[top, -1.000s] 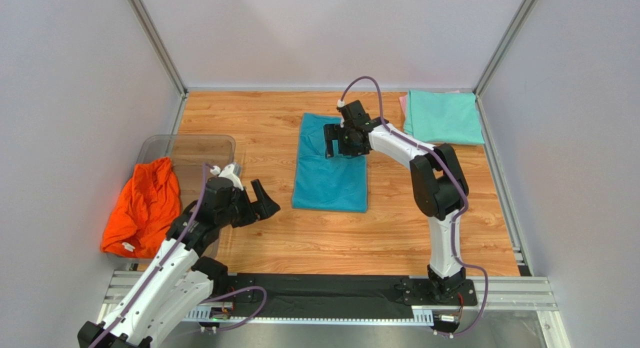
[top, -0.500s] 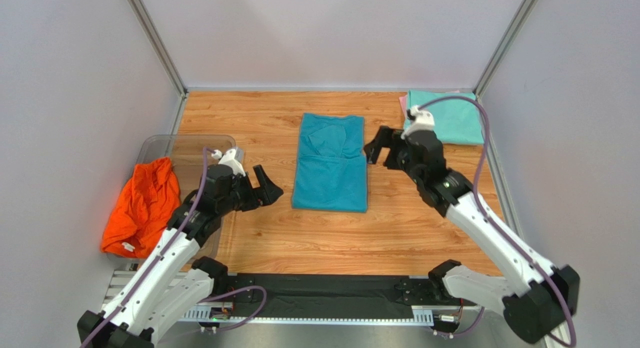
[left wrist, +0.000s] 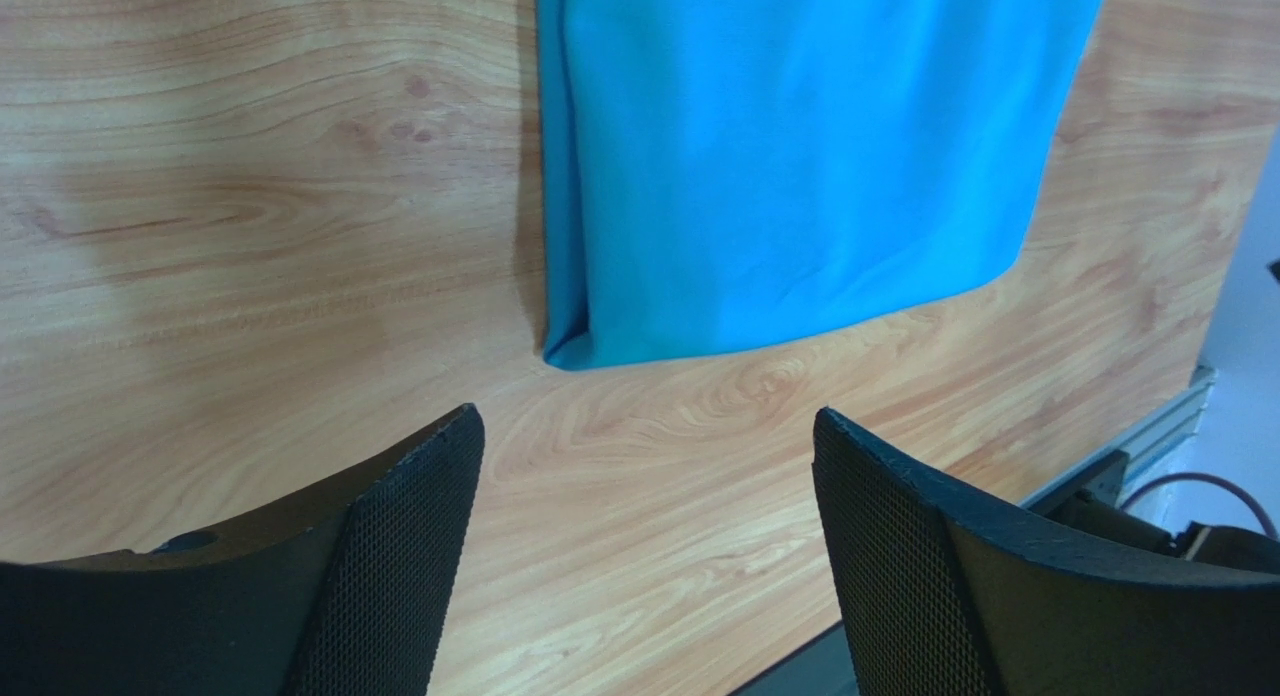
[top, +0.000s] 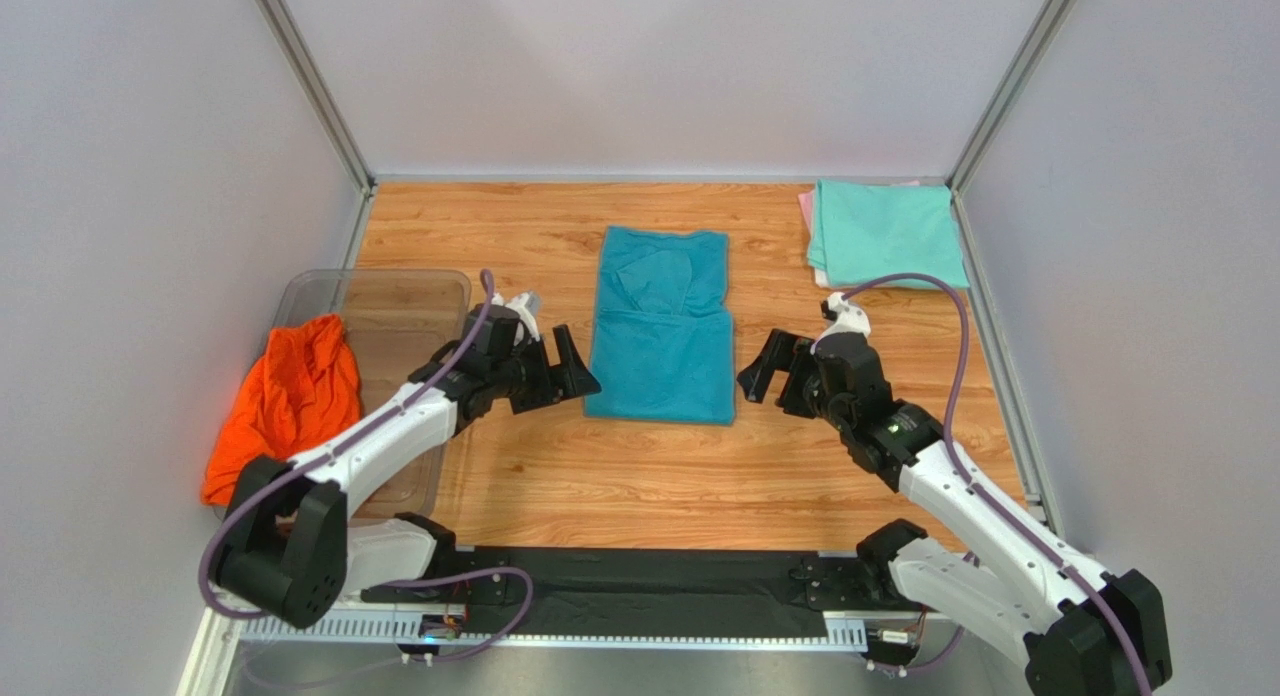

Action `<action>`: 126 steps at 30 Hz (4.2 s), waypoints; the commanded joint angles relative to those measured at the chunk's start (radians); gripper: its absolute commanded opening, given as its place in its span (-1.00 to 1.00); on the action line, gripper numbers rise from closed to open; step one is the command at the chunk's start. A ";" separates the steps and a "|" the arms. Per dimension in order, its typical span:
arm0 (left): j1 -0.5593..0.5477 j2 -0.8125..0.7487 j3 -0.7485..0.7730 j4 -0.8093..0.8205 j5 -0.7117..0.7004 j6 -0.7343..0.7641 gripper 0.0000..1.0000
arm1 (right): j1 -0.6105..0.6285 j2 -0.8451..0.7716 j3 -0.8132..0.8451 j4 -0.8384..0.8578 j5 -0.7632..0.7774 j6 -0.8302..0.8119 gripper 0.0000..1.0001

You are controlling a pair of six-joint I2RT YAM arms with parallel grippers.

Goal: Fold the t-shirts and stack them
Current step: Fold the tshirt

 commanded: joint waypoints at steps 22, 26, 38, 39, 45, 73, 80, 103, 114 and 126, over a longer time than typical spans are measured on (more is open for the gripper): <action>0.005 0.262 0.050 0.085 0.059 0.045 -0.28 | 0.004 0.043 -0.022 -0.021 -0.019 0.054 1.00; 0.005 0.262 0.024 0.089 0.048 0.042 -0.31 | 0.004 0.069 -0.021 -0.018 -0.017 0.057 1.00; -0.003 0.283 -0.032 0.119 0.045 0.036 -1.00 | 0.004 0.265 0.027 0.025 -0.118 0.048 0.74; -0.003 0.279 -0.037 0.118 0.040 0.036 -1.00 | 0.004 0.302 0.033 0.031 -0.129 0.032 0.65; -0.003 0.245 -0.060 0.118 0.032 0.031 -1.00 | 0.004 0.425 0.073 0.086 -0.169 -0.012 0.16; -0.024 0.044 -0.226 0.162 0.012 -0.010 -1.00 | 0.030 0.424 -0.013 0.120 -0.434 -0.009 -0.99; -0.092 -0.361 -0.328 -0.058 -0.046 -0.070 -1.00 | 0.120 0.234 -0.027 -0.131 -0.508 -0.003 -0.99; -0.096 -0.955 -0.010 -0.571 -0.050 -0.102 -1.00 | 0.289 -0.023 0.201 -0.478 -0.822 0.138 -0.99; -0.096 -0.869 0.053 -0.527 -0.112 -0.078 -1.00 | 0.280 -0.017 0.232 -0.475 -0.773 0.126 -0.99; -0.096 -0.731 0.073 -0.441 -0.172 -0.063 -1.00 | 0.150 0.112 0.267 -0.468 -0.798 -0.001 -1.00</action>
